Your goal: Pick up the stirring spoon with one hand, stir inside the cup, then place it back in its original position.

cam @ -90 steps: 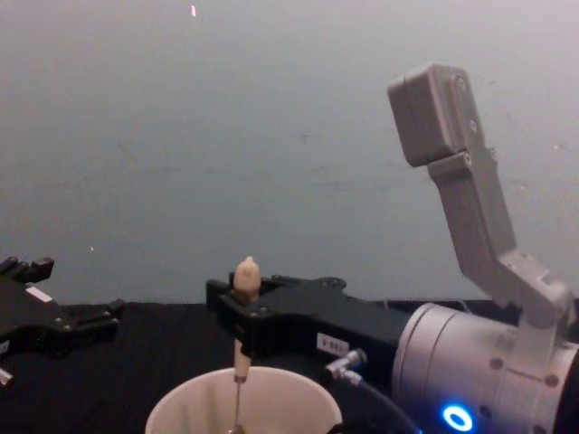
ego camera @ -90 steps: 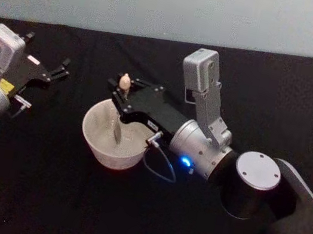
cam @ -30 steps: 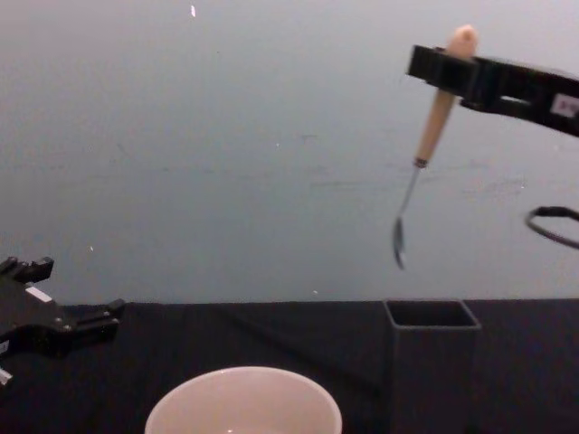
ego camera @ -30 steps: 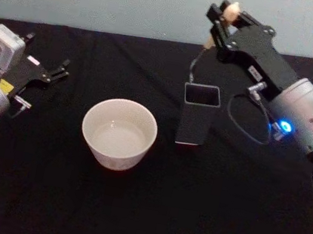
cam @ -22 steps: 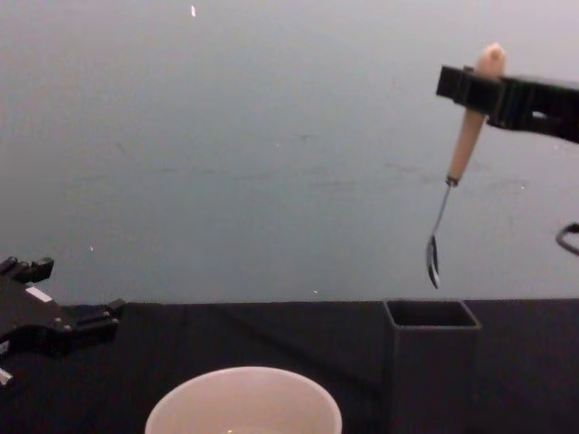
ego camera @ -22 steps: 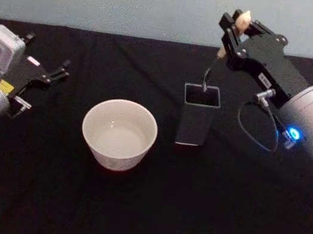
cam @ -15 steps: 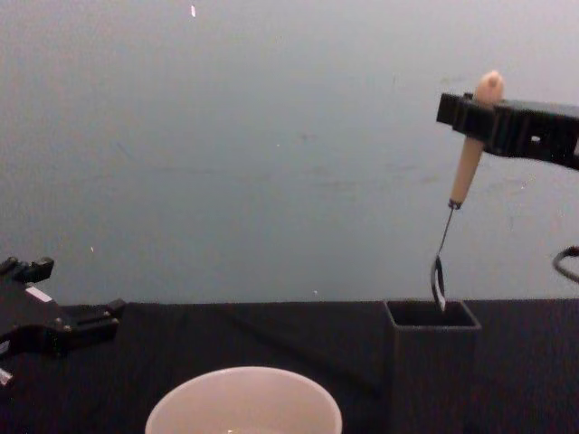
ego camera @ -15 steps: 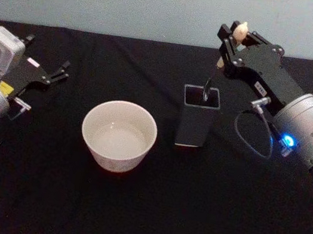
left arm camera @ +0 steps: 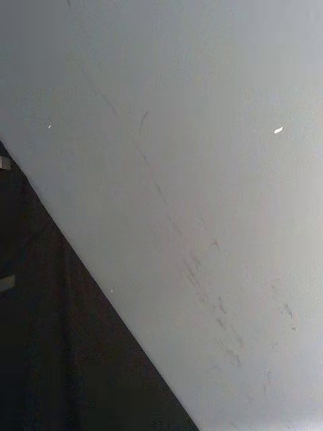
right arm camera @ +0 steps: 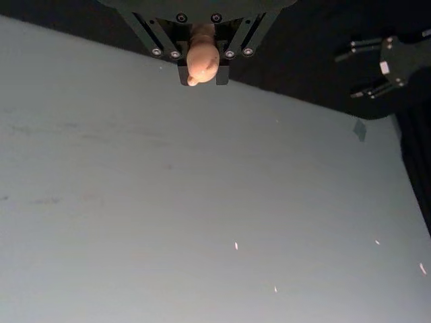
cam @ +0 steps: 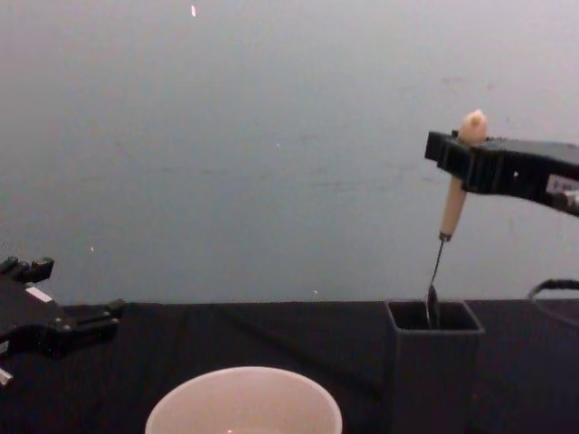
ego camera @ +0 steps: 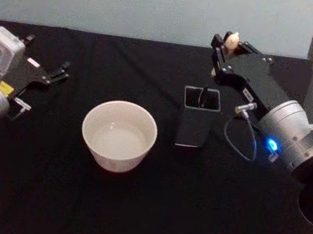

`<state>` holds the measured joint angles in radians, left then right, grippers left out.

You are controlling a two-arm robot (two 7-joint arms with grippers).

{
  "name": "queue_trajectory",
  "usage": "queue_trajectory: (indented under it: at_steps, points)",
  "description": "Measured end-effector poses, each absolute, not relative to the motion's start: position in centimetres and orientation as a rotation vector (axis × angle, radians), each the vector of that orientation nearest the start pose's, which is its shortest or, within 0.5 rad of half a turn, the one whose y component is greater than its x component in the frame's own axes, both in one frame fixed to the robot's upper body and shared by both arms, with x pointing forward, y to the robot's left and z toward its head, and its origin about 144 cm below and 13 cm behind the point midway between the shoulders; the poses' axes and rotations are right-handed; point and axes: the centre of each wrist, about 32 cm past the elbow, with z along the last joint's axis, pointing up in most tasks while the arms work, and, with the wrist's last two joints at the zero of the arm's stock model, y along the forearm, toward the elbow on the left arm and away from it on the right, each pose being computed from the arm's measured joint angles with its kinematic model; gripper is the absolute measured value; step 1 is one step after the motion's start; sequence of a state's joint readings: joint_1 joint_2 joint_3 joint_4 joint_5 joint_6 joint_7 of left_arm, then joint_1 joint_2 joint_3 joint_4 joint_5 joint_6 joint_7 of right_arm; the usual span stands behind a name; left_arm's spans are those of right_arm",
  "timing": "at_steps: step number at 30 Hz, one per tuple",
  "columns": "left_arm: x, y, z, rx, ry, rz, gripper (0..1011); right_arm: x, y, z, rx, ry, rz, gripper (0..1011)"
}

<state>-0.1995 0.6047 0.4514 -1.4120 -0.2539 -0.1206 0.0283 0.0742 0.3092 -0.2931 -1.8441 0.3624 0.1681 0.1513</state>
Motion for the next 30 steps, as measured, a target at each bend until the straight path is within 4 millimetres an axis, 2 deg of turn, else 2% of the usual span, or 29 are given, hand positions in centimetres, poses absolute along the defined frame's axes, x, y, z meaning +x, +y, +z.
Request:
queue_trajectory:
  at_steps: [30]
  points:
    - [48.9, 31.0, 114.0, 0.304, -0.285, 1.248, 1001, 46.3, -18.7, 120.0, -0.036, 0.031, -1.076, 197]
